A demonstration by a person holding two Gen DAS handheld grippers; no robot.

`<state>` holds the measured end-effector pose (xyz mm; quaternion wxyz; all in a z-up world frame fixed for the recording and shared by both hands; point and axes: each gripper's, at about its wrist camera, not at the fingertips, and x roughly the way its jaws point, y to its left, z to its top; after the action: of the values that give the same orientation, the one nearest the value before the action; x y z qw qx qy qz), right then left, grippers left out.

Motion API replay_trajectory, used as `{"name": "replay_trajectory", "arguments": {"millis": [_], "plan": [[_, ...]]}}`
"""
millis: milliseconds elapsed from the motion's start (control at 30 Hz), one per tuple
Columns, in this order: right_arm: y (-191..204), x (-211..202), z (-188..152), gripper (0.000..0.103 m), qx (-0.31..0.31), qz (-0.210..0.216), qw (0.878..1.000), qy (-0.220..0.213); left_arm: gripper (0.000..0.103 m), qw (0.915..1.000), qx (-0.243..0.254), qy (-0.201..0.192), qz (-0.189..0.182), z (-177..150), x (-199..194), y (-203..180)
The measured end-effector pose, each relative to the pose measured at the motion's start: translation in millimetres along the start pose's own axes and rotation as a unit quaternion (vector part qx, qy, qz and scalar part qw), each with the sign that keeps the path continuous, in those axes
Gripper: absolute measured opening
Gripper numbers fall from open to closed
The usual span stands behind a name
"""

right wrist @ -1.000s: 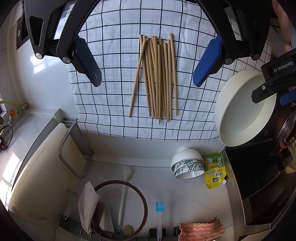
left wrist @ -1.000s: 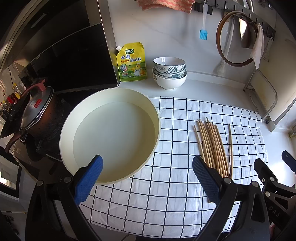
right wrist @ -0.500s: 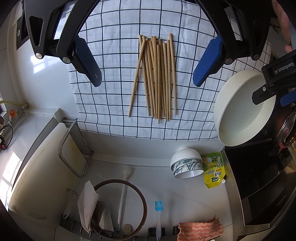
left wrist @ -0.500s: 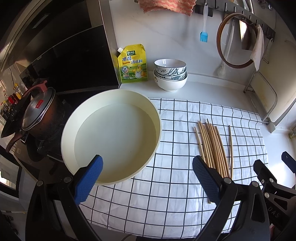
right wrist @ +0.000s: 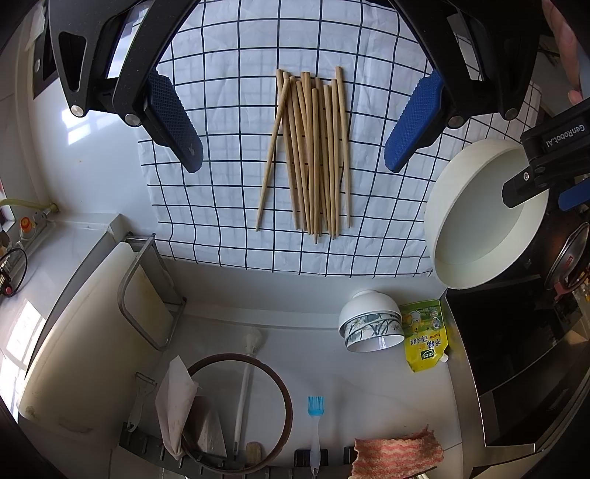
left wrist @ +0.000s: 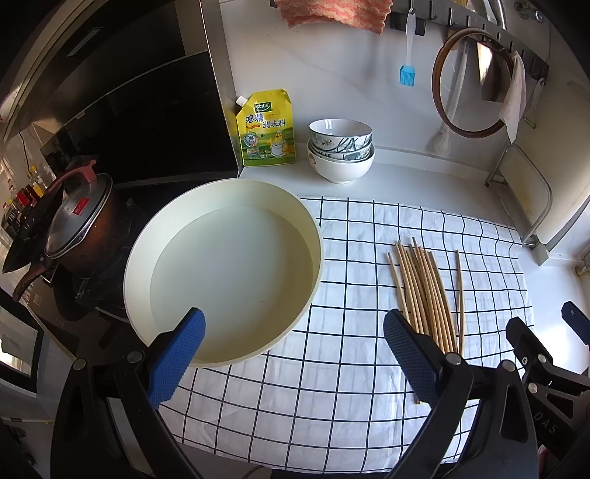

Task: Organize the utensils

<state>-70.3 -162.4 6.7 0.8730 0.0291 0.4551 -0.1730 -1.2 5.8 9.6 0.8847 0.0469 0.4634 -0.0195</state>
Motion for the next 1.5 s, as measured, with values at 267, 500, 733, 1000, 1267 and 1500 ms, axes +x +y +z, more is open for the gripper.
{"name": "replay_trajectory", "arguments": {"millis": [267, 500, 733, 1000, 1267, 1500], "plan": [[0.0, -0.9, -0.6, 0.094, 0.001, 0.0, 1.0, -0.002, 0.096, 1.0, 0.002, -0.002, 0.0, -2.4, -1.5, -1.6], [-0.2, -0.7, -1.6, 0.094, 0.0, -0.001, 1.0, -0.003, 0.096, 1.0, 0.002, -0.002, 0.0, -2.5, -1.5, -1.8], [-0.5, -0.6, -1.7, 0.094, 0.001, -0.001, 1.0, -0.003, 0.096, 1.0, 0.002, -0.002, -0.001, -2.7, -1.5, -1.8], [-1.0, -0.3, -2.8, 0.094, 0.001, 0.0, 1.0, -0.003, 0.096, 1.0, 0.002, -0.002, -0.001, -3.0, -1.5, -2.7], [-1.6, 1.1, -0.6, 0.094, 0.002, 0.0, 1.0, -0.002, 0.096, 1.0, 0.002, -0.002, -0.001, -3.3, -1.4, -2.8], [-7.0, 8.5, -1.4, 0.094, 0.003, 0.009, 1.0, 0.013, 0.096, 0.9998, 0.003, 0.01, -0.015, -3.7, 5.8, -7.9]]}}
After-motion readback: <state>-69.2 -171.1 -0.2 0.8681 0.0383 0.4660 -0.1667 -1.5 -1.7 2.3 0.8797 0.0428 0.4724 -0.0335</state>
